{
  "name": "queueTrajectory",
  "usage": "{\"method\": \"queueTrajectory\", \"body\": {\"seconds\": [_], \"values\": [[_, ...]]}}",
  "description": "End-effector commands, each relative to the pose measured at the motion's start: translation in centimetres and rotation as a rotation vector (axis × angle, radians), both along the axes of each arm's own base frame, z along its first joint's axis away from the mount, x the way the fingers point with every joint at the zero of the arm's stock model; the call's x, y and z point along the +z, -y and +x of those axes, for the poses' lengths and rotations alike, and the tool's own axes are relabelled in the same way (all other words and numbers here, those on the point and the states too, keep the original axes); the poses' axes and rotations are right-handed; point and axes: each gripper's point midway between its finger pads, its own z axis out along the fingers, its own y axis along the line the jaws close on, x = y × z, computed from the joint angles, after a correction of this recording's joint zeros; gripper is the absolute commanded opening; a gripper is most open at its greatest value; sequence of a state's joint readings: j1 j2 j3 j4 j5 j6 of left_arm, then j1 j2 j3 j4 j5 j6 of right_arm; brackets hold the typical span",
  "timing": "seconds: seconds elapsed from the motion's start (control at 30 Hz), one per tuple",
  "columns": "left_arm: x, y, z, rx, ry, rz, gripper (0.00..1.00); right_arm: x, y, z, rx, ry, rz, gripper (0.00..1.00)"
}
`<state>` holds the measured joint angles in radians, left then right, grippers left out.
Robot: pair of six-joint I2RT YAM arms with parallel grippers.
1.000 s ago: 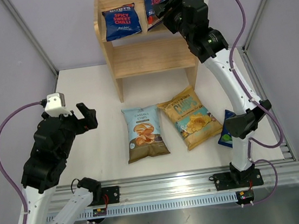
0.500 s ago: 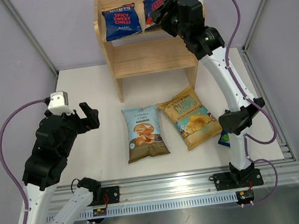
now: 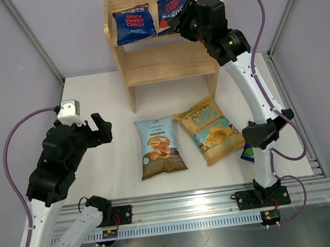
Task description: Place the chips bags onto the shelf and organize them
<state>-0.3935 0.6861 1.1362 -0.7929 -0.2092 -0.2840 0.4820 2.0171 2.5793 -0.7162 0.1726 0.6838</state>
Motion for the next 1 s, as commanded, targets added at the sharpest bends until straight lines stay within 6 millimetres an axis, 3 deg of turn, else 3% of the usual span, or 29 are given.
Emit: {"method": "queueTrajectory", "body": {"seconds": [0.0, 0.1, 0.33, 0.7, 0.87, 0.97], "values": [[0.5, 0.4, 0.0, -0.031, 0.012, 0.005, 0.94, 3.1, 0.9, -1.7, 0.026, 0.068, 0.013, 0.52], [0.4, 0.4, -0.2, -0.034, 0.012, 0.005, 0.94, 3.1, 0.6, -1.5, 0.057, 0.073, 0.029, 0.44], [0.3, 0.3, -0.4, -0.035, 0.013, 0.009, 0.94, 3.1, -1.7, -1.3, 0.182, 0.055, 0.117, 0.42], [0.3, 0.1, -0.6, -0.033, 0.019, 0.009, 0.93, 1.8, -2.3, 0.2, 0.147, 0.016, 0.229, 0.37], [0.1, 0.2, -0.6, -0.037, 0.013, 0.013, 0.92, 1.2, -3.2, 0.6, 0.179, -0.01, 0.23, 0.37], [0.2, 0.1, -0.7, -0.037, 0.015, 0.013, 0.92, 1.9, -2.5, 0.0, 0.165, 0.011, 0.206, 0.41]]}}
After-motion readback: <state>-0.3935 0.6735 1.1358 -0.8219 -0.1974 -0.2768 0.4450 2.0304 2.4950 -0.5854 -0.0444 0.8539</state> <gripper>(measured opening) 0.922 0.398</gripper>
